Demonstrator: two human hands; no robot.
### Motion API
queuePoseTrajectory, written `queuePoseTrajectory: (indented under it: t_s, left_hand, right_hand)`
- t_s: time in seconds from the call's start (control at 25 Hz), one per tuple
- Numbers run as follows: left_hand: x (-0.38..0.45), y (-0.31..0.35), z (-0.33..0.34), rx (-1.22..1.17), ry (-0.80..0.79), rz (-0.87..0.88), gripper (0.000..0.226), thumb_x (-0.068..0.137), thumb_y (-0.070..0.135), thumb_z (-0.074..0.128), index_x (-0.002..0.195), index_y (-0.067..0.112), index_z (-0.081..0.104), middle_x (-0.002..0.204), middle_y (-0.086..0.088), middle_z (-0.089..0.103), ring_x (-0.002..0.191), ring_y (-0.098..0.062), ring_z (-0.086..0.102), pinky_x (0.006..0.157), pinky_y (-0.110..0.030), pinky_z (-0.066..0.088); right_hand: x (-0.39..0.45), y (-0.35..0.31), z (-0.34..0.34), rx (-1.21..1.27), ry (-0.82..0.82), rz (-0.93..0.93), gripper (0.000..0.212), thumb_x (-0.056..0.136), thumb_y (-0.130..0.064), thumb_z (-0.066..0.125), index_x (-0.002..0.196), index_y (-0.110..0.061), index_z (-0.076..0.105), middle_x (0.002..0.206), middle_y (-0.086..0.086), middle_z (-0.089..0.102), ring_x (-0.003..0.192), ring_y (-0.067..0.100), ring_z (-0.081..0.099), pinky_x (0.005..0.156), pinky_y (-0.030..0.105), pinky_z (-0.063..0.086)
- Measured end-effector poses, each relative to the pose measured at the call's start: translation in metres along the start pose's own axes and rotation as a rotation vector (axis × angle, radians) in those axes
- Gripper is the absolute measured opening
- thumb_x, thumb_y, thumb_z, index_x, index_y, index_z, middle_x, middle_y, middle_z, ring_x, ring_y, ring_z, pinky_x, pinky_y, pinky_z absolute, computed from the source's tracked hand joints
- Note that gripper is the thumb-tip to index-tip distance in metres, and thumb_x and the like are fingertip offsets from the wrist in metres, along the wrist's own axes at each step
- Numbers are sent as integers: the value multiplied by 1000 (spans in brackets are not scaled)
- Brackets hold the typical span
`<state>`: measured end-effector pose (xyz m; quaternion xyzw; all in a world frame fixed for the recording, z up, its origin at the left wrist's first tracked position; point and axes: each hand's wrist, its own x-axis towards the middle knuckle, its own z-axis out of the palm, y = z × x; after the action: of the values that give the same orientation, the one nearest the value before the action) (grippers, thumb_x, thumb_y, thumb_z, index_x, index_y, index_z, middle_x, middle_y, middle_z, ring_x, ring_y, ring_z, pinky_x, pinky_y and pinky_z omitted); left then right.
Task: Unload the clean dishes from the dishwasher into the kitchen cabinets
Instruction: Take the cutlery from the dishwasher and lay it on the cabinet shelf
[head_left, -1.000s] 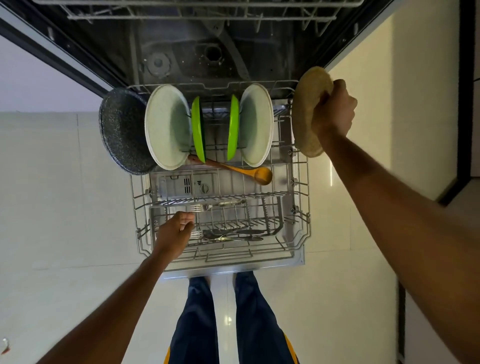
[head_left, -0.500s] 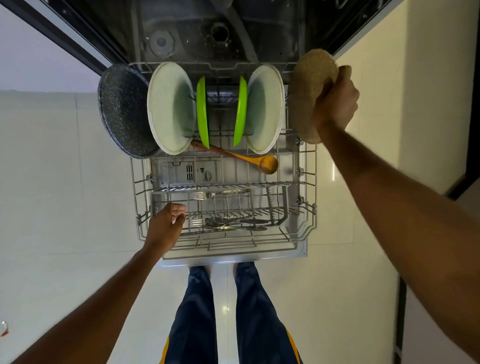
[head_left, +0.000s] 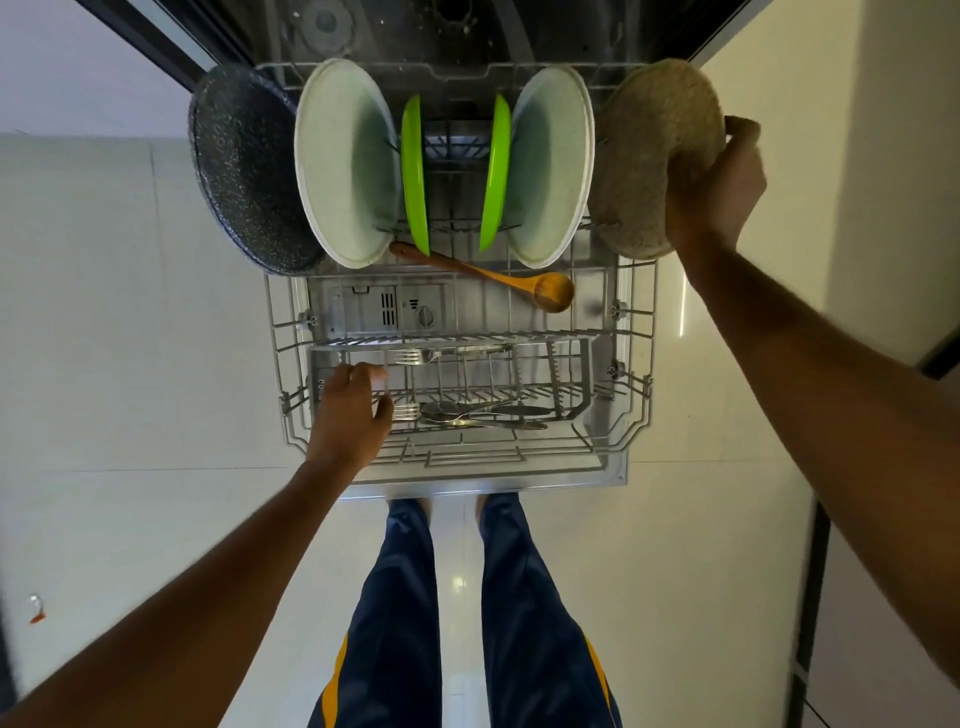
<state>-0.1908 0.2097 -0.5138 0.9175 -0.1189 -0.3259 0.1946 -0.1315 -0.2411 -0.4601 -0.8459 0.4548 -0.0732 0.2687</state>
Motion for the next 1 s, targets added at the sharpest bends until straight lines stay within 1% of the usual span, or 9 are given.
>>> queuePoseTrajectory:
  t_s: [0.08, 0.16, 0.24, 0.32, 0.36, 0.44, 0.56, 0.72, 1.0]
  left_hand:
    - [-3, 7, -4, 61, 46, 90, 35, 93, 15, 68, 127, 13, 60, 125, -10, 59, 115, -28, 58, 91, -39, 58]
    - [-5, 22, -5, 102, 9, 183, 35, 96, 21, 64, 130, 16, 57, 125, -7, 57, 114, -24, 57, 87, -37, 58]
    - [-5, 36, 0, 162, -73, 224, 38, 99, 31, 61, 134, 19, 56, 128, -5, 57, 118, -24, 56, 89, -38, 58]
    - [-4, 47, 7, 211, -141, 224, 43, 100, 41, 59, 138, 22, 56, 135, -3, 55, 126, -23, 53, 97, -40, 55]
    - [-5, 50, 11, 237, -174, 228, 46, 99, 45, 59, 139, 23, 55, 138, -3, 54, 128, -23, 52, 100, -41, 52]
    - [-6, 57, 19, 349, -242, 260, 51, 97, 53, 58, 140, 24, 54, 140, -2, 52, 129, -24, 52, 104, -42, 48]
    - [-10, 60, 31, 440, -252, 259, 51, 97, 53, 59, 139, 25, 53, 139, -1, 50, 127, -25, 54, 105, -42, 47]
    - [0, 62, 34, 465, -243, 256, 48, 92, 54, 65, 130, 27, 59, 133, 1, 50, 123, -24, 53, 102, -43, 47]
    - [9, 77, 44, 688, -281, 309, 51, 88, 61, 67, 124, 25, 66, 133, -8, 48, 125, -29, 51, 100, -46, 49]
  right_hand:
    - [-31, 4, -7, -110, 175, -114, 58, 89, -30, 61, 143, -14, 50, 139, 8, 54, 122, 23, 54, 94, 24, 43]
    - [-79, 6, -6, -140, 209, -249, 50, 89, -26, 60, 137, -11, 56, 137, 13, 54, 120, 28, 53, 95, 25, 39]
    - [-131, 11, 7, -103, -38, -435, 32, 93, -21, 61, 123, -11, 63, 127, 13, 60, 111, 29, 58, 93, 36, 48]
    - [-182, 21, 27, -212, -491, -540, 25, 96, -26, 64, 120, -18, 65, 124, 5, 63, 112, 24, 61, 96, 37, 49]
    - [-203, 27, 37, -313, -696, -548, 28, 97, -30, 65, 123, -21, 64, 128, 3, 63, 118, 23, 60, 100, 38, 47]
    - [-234, 43, 53, -467, -917, -523, 42, 95, -39, 67, 134, -25, 60, 137, 0, 59, 131, 24, 52, 108, 43, 42]
    - [-251, 60, 64, -550, -945, -542, 55, 91, -48, 71, 140, -27, 58, 134, -2, 61, 134, 25, 46, 110, 47, 41]
    - [-246, 62, 69, -572, -939, -546, 51, 88, -46, 78, 133, -28, 63, 116, -3, 69, 125, 24, 50, 105, 47, 44]
    - [-249, 62, 71, -751, -905, -722, 35, 89, -42, 76, 120, -26, 70, 116, 0, 69, 124, 26, 51, 104, 46, 46]
